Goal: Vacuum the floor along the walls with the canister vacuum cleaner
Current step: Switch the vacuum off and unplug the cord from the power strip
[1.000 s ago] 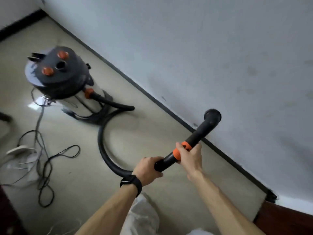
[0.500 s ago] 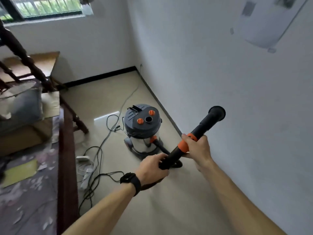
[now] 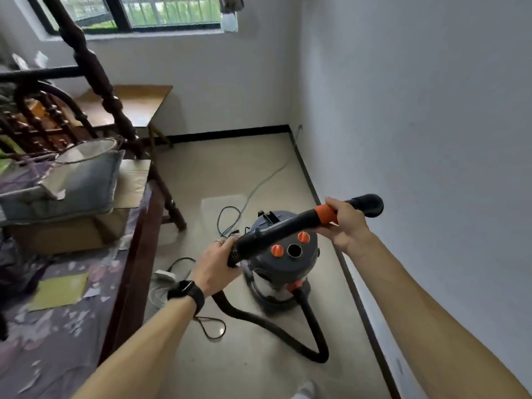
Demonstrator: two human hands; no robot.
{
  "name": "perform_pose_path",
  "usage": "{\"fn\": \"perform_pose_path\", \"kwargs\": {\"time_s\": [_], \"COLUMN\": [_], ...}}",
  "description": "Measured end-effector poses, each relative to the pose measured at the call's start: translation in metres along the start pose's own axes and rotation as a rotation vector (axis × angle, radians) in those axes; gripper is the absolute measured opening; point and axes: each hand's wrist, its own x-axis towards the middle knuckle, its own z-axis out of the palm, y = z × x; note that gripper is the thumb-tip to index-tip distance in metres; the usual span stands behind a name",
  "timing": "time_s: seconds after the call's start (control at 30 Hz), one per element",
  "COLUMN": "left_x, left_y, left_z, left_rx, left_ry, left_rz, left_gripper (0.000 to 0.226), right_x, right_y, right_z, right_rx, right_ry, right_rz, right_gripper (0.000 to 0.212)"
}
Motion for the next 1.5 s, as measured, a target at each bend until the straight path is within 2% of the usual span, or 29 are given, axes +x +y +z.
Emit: {"fn": "perform_pose_path", "kwargs": {"time_s": [0.13, 0.23, 0.37, 0.43, 0.53, 0.67, 0.77, 0.8, 0.87, 0.97, 1.1, 1.17, 1.23, 1.3, 1.43, 1.5], "left_x": [0.103, 0.157, 0.212, 0.242, 0.292, 0.34, 0.37, 0.382, 0.406, 0.441, 0.461, 0.461, 0.458, 0.454, 0.468, 0.481], "left_y": [-0.004, -0.018, -0.059, -0.086, -0.116, -0.108, -0.077, -0.067, -0.046, -0.026, -0.018, -0.039, -0.069, -0.095, -0.114, -0.117], "left_z": [-0.044, -0.068, -0.079, -0.078, -0.068, -0.019, 0.031, 0.045, 0.071, 0.112, 0.175, 0.205, 0.23, 0.25, 0.27, 0.275], "left_rx": [0.18, 0.249, 0.278, 0.264, 0.231, 0.256, 0.326, 0.336, 0.347, 0.402, 0.299, 0.178, 0.096, 0.07, 0.101, 0.059], "left_ry": [0.144, 0.215, 0.193, 0.163, 0.108, 0.023, -0.127, -0.158, -0.19, -0.237, -0.365, -0.406, -0.405, -0.368, -0.265, -0.287], "left_rz": [-0.005, -0.027, -0.109, -0.131, -0.128, 0.062, 0.221, 0.23, 0.202, 0.136, 0.138, 0.018, -0.145, -0.221, -0.192, -0.208], "left_gripper": [0.042, 0.038, 0.037, 0.035, 0.034, 0.035, 0.033, 0.033, 0.034, 0.037, 0.038, 0.037, 0.035, 0.045, 0.05, 0.05], "right_x": [0.09, 0.143, 0.21, 0.253, 0.32, 0.386, 0.423, 0.435, 0.458, 0.489, 0.547, 0.572, 0.59, 0.601, 0.594, 0.596], "right_y": [-0.038, -0.062, -0.094, -0.107, -0.108, -0.084, -0.049, -0.039, -0.019, 0.009, 0.032, 0.035, 0.041, 0.056, 0.075, 0.077], "right_z": [0.04, 0.075, 0.104, 0.106, 0.095, 0.089, 0.087, 0.084, 0.079, 0.071, 0.041, 0.027, 0.015, 0.004, -0.011, -0.018], "right_rx": [0.133, 0.129, 0.085, 0.086, 0.054, -0.014, -0.059, -0.095, -0.126, -0.103, -0.131, -0.159, -0.269, -0.523, -1.107, -1.324], "right_ry": [-0.031, -0.069, -0.061, -0.031, 0.135, 0.308, 0.27, 0.266, 0.253, 0.224, 0.349, 0.358, 0.342, 0.336, 0.268, 0.149], "right_rz": [0.104, 0.144, 0.123, 0.115, 0.101, 0.148, 0.235, 0.266, 0.305, 0.308, 0.251, 0.229, 0.204, 0.198, 0.163, 0.126], "right_gripper": [0.053, 0.051, 0.042, 0.044, 0.052, 0.045, 0.063, 0.059, 0.047, 0.071, 0.067, 0.069, 0.073, 0.065, 0.044, 0.042]}}
